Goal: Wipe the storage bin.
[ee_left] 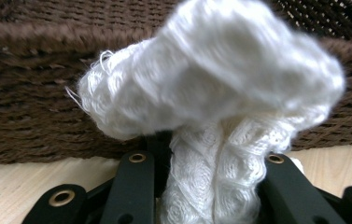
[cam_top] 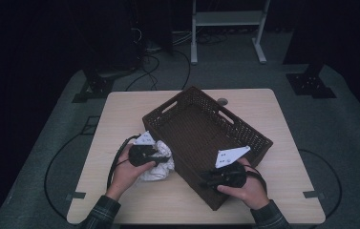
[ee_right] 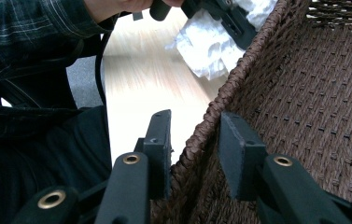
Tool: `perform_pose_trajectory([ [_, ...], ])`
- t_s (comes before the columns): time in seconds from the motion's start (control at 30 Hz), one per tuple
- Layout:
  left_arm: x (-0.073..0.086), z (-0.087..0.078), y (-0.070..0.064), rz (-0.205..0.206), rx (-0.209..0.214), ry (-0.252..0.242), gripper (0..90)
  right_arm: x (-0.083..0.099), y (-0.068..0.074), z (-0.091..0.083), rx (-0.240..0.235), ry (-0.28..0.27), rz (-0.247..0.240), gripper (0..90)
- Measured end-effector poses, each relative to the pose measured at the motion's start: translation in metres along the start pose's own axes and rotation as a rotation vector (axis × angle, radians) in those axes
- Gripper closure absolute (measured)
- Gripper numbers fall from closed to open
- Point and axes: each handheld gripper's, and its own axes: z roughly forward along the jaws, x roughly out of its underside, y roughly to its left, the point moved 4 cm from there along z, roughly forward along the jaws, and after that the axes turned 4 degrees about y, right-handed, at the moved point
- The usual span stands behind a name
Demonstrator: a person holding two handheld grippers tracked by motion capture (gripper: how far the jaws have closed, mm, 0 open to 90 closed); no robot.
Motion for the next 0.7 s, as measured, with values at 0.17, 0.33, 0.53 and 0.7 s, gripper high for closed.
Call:
perform_pose_trajectory([
  [0.17, 0.003, 0.007, 0.003, -0.006, 0.007, 0.018, 68.6, 0.0, 0.0, 0.0, 0.0, 0.001, 0.0, 64.7],
  [0.33, 0.008, 0.014, 0.004, -0.004, 0.004, 0.063, 68.6, 0.0, 0.0, 0.0, 0.001, 0.001, -0.001, 64.7],
  [0.53, 0.012, 0.019, 0.006, -0.003, 0.003, 0.096, 68.5, 0.0, 0.0, 0.0, 0.001, 0.001, -0.001, 64.7],
  [0.7, 0.021, 0.031, 0.006, 0.008, -0.009, 0.161, 68.6, 0.0, 0.0, 0.0, 0.004, 0.002, -0.001, 64.7],
])
